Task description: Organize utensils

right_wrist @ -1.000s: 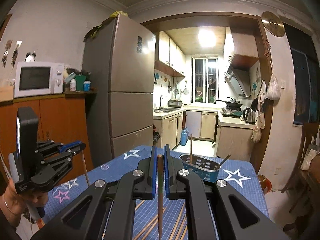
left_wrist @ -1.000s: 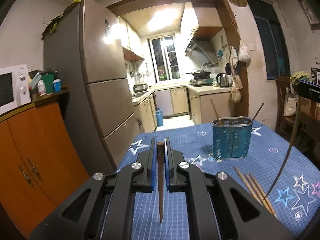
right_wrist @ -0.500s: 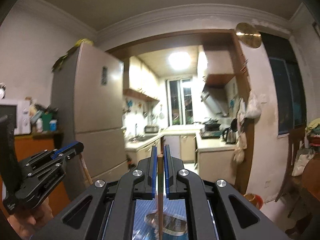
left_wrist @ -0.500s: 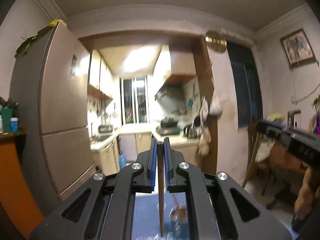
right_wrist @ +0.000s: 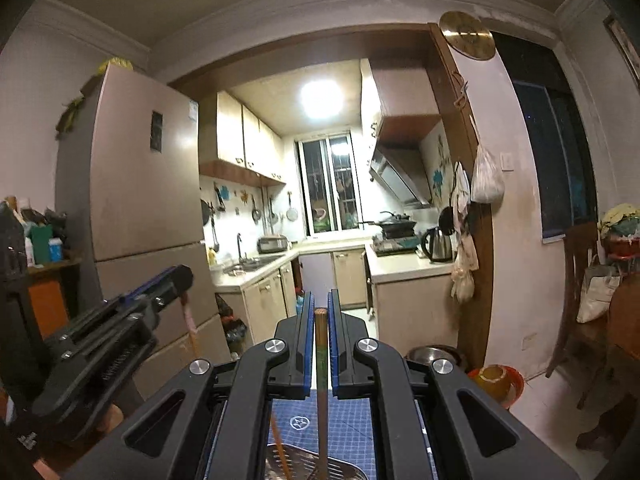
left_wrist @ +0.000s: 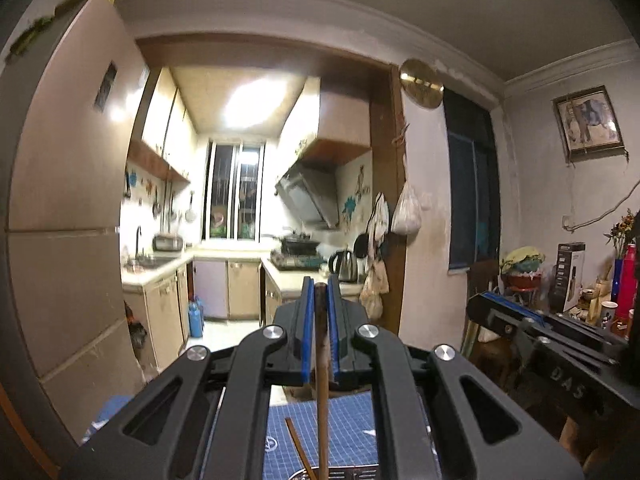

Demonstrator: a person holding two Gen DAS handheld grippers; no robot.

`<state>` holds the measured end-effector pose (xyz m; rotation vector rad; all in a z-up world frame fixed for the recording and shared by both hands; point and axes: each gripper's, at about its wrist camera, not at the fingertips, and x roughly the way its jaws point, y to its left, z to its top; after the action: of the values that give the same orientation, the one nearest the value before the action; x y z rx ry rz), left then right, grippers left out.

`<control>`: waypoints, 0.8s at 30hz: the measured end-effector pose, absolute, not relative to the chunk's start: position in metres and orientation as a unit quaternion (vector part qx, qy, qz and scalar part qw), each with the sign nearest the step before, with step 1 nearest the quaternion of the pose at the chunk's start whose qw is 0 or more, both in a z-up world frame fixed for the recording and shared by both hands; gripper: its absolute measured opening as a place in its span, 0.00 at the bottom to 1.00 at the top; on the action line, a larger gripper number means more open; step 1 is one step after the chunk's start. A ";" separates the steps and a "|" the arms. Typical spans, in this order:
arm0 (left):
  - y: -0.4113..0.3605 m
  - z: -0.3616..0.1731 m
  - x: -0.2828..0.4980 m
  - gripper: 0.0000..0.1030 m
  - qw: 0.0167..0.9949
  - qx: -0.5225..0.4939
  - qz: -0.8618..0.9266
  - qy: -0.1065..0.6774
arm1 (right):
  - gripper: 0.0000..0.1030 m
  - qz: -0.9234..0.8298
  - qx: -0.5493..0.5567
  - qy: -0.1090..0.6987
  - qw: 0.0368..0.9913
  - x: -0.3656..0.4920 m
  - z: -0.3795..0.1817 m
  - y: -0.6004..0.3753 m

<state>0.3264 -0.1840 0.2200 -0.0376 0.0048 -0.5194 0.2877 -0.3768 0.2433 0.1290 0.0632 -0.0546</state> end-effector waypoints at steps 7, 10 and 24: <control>-0.186 0.183 0.354 0.05 0.968 -0.014 -0.249 0.031 | 0.08 -0.025 0.063 0.057 0.996 0.314 0.215 -0.374; -0.186 0.171 0.359 0.05 0.969 0.003 -0.245 0.045 | 0.08 -0.021 0.063 0.069 0.995 0.320 0.204 -0.372; -0.143 0.186 0.345 0.06 0.976 -0.002 -0.213 0.038 | 0.15 -0.017 0.063 0.075 0.995 0.294 0.190 -0.366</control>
<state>0.3450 -0.1433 0.1856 -0.0035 0.0768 -0.4297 0.2945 -0.3658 0.1898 0.1268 0.1498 -0.0349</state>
